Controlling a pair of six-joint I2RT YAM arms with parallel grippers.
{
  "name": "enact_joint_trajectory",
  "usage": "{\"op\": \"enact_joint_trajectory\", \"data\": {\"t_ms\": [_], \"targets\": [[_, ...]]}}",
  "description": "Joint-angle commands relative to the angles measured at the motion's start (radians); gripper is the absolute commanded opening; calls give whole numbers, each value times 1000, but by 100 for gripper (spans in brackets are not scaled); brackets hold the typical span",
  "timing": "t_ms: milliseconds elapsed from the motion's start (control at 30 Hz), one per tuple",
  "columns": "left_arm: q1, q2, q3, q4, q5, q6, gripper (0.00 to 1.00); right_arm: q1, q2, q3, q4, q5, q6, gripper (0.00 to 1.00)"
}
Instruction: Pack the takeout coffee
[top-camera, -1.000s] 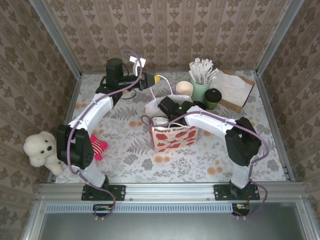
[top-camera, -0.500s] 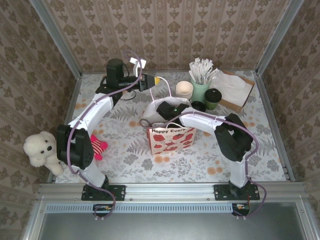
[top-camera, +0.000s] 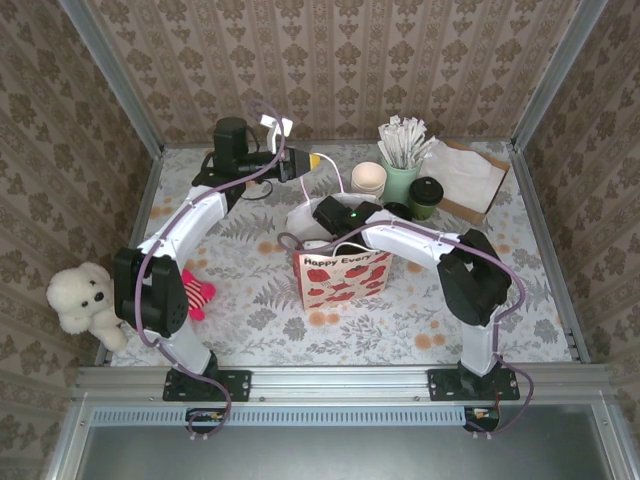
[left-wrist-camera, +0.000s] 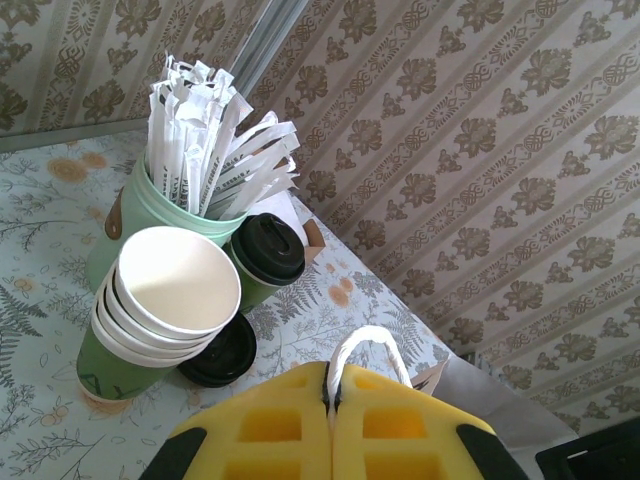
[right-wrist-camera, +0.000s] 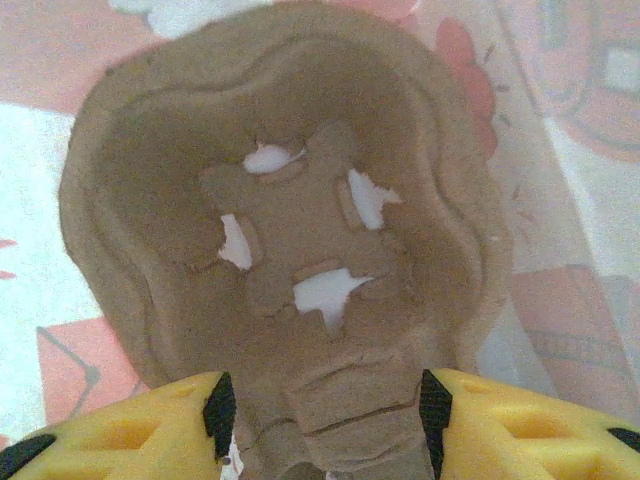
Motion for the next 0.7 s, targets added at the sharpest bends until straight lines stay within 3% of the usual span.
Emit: {"op": "enact_joint_trajectory", "data": {"t_ms": [0,167,533,667], "targets": [[-6,13,48,26,30,-6,0,6,77,23,-80,60,-10,55],[-8,15,52,24,29,-7,0,12,115,37,-86,111,-11,56],[-8,23,66,14,33,-1,0,15,16,68,-90,-40,-37,59],[-9,23,65,16,33,-1,0,20,80,115,-184,-10,-38,58]]}}
